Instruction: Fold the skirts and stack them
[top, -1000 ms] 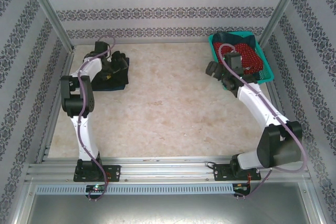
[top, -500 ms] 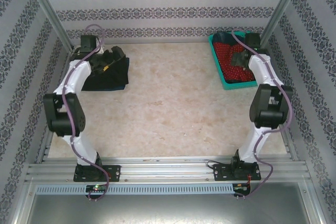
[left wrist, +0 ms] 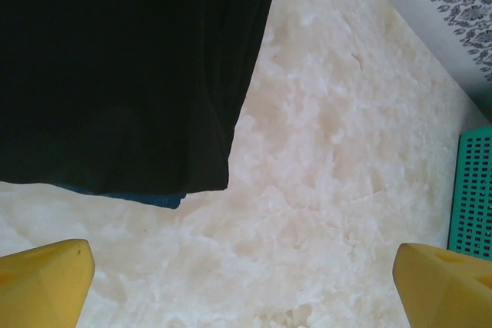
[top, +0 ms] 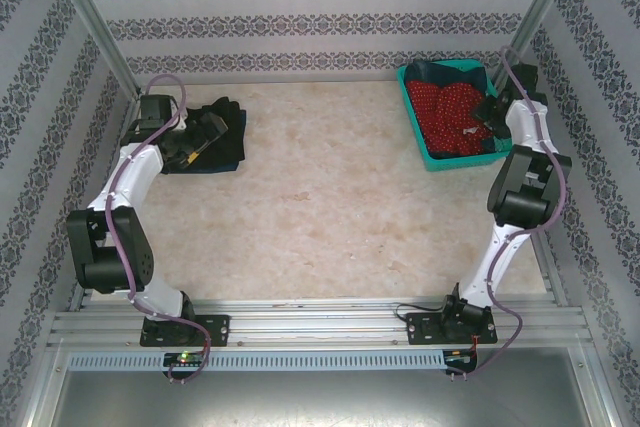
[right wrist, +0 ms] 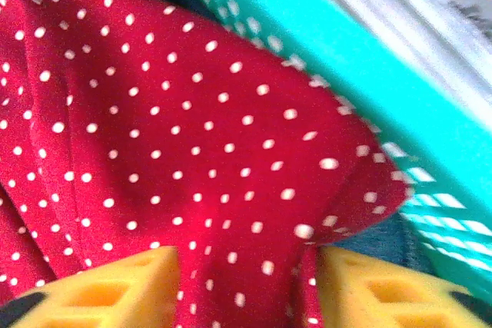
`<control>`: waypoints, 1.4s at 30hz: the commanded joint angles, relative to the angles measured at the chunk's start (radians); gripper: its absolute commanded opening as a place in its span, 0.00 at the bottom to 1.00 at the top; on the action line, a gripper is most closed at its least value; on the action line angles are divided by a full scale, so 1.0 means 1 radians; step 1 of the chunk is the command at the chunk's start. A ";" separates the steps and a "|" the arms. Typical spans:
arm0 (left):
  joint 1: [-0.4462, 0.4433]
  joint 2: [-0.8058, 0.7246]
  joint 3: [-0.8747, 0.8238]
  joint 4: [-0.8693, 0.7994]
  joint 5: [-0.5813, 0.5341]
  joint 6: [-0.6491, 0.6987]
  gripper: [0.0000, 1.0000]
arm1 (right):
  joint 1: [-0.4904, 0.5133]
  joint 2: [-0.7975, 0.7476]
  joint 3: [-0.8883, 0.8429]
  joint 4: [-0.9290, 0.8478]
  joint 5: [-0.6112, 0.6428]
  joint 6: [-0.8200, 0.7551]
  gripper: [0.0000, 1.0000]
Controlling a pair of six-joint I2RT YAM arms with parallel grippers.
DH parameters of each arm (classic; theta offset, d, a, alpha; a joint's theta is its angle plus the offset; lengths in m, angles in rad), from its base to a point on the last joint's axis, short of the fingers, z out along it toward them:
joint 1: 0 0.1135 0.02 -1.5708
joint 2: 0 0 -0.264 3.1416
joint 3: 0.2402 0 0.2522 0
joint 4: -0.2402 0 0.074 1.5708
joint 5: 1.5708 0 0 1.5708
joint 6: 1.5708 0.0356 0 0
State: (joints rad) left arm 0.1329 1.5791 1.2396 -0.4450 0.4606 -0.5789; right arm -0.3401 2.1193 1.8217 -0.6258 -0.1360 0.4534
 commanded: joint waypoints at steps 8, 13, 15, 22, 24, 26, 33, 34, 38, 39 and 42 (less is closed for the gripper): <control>0.014 -0.035 0.003 0.048 -0.007 -0.027 1.00 | 0.033 -0.168 -0.001 0.149 -0.184 0.118 0.00; 0.026 -0.052 -0.026 0.062 0.002 -0.021 1.00 | 0.101 -0.326 0.037 0.176 -0.187 0.125 0.00; 0.027 -0.056 -0.028 0.066 0.018 -0.015 1.00 | 0.148 -0.373 0.079 0.176 -0.191 0.120 0.00; 0.027 -0.090 -0.037 0.081 0.051 -0.001 1.00 | 0.366 -0.429 0.283 0.156 -0.209 0.099 0.00; 0.027 -0.101 -0.038 0.075 0.049 0.007 1.00 | 0.430 -0.419 0.352 0.140 -0.219 0.088 0.00; 0.027 -0.111 -0.038 0.064 0.041 0.014 1.00 | 0.495 -0.399 0.440 0.104 -0.234 0.070 0.00; 0.027 -0.126 -0.031 0.028 0.033 0.034 1.00 | 0.626 -0.291 0.728 0.026 -0.395 0.102 0.00; 0.027 -0.126 -0.031 0.027 0.031 0.037 1.00 | 0.636 -0.284 0.745 0.023 -0.412 0.110 0.00; 0.027 -0.134 -0.029 0.020 0.008 0.039 1.00 | 0.649 -0.295 0.735 0.004 -0.447 0.093 0.00; 0.026 -0.136 -0.029 0.020 0.002 0.035 1.00 | 0.647 -0.305 0.716 -0.006 -0.449 0.072 0.00; 0.027 -0.125 -0.022 0.019 0.016 0.026 1.00 | 0.627 -0.352 0.575 -0.012 -0.454 0.006 0.00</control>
State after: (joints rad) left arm 0.1513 1.4742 1.2064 -0.4103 0.4820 -0.5682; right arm 0.3016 1.8015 2.4729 -0.6273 -0.5491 0.5224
